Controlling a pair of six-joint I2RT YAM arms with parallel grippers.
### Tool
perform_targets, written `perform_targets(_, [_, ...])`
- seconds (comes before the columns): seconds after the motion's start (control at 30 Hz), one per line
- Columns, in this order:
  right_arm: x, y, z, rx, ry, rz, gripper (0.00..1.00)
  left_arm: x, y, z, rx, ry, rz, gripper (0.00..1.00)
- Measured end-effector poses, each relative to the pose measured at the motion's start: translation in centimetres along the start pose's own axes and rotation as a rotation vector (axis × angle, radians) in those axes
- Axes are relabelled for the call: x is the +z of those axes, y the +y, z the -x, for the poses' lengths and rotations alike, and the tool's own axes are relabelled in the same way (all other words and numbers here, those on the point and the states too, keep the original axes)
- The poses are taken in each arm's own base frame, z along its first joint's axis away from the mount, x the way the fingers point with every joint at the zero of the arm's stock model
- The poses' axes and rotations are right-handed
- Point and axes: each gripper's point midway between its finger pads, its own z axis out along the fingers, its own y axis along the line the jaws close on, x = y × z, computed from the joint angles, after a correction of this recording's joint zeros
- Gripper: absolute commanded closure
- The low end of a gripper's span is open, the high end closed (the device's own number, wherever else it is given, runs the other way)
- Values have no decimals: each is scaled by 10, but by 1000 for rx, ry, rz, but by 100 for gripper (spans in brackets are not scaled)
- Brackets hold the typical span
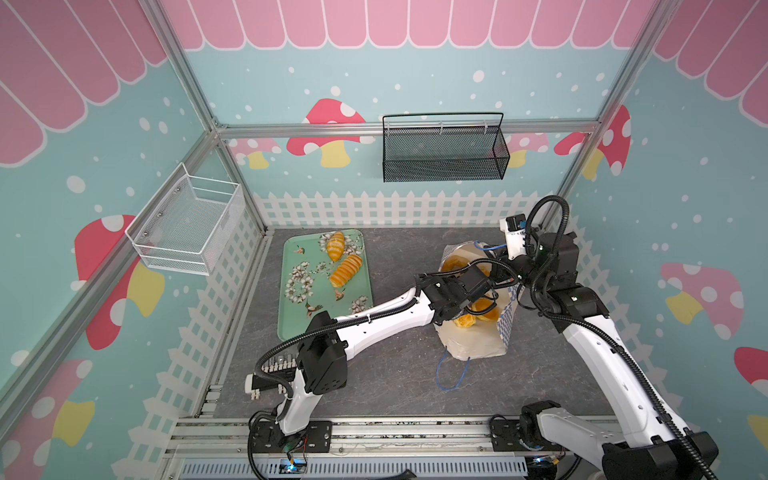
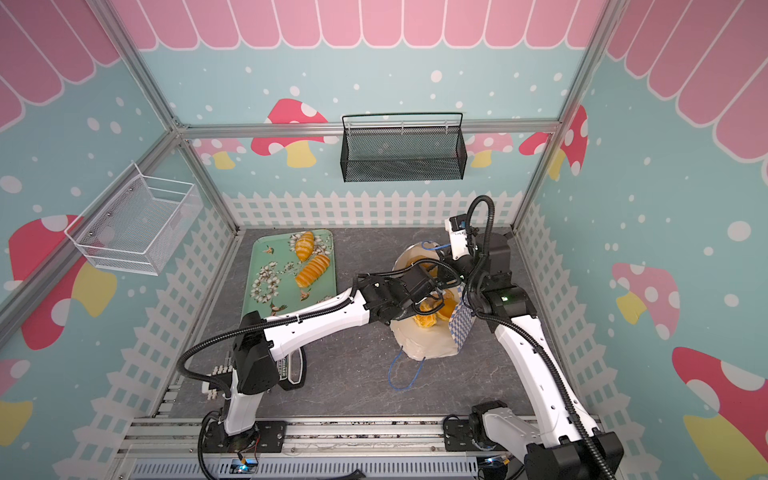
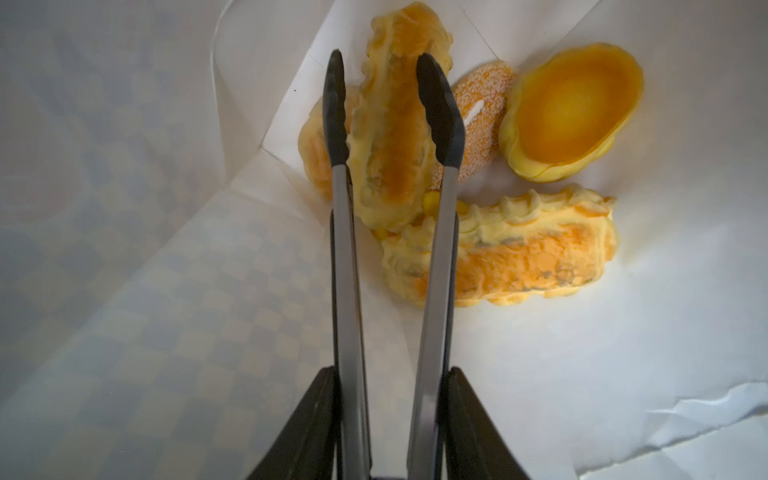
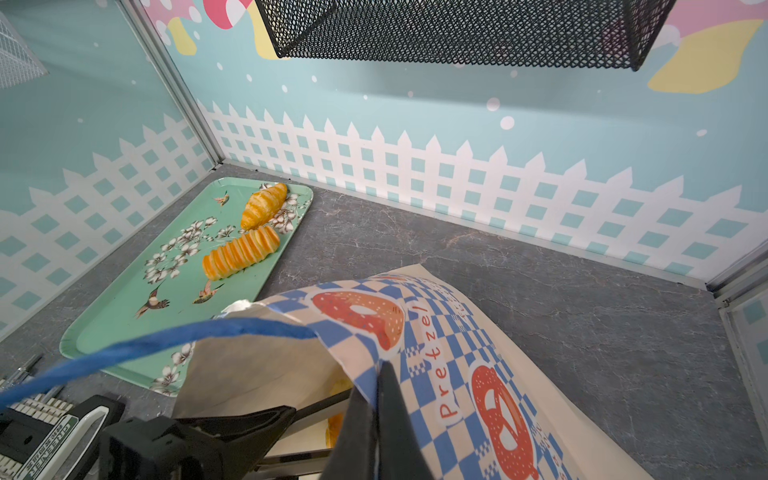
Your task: Take the fake bread out of the paper bag
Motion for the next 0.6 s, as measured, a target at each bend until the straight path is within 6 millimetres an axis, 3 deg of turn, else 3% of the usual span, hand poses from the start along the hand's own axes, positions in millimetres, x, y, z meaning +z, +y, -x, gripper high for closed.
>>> perform_targets(0.3, [0,0,2,-7,-6,0,100,0,-18,-19,32,27,-46,64])
perform_targets(0.6, [3,-6,-1,-30,6,-31,100,-61,-63,-24,131,-43,-139,64])
